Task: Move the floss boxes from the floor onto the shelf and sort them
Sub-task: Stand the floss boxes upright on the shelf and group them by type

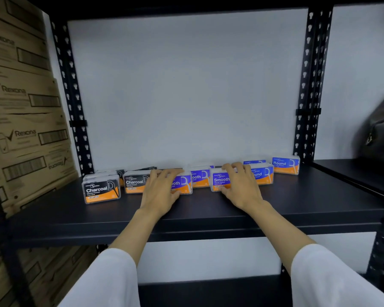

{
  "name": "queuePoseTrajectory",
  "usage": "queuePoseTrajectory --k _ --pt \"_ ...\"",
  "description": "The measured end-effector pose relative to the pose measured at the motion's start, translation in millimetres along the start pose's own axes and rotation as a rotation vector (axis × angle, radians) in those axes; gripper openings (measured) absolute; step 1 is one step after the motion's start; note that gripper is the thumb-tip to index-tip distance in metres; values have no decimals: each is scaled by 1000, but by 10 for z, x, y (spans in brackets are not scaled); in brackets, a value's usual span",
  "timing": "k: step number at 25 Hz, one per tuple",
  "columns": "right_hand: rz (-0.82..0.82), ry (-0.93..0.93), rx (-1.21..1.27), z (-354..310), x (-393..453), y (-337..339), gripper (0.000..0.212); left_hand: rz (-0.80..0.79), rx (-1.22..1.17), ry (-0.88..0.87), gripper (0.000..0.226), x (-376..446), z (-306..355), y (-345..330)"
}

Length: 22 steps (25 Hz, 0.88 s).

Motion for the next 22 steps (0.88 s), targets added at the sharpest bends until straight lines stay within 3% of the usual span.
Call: queuePoseTrajectory --k 11,18,22 --pt "-9 8 92 -21 -95 66 65 72 -97 6 51 -73 52 110" --pt "-1 53 121 -162 -707 452 33 44 -92 11 34 -572 255 559" --pt "-189 52 202 -234 -1077 695 20 -60 -78 35 28 -916 476 830"
Point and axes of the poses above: each hand's wrist, its own x-axis towards the middle knuckle, its own y-axis out of the back of the hand, z = x × y, the point moved 3 cm from there along x, towards the middle knuckle
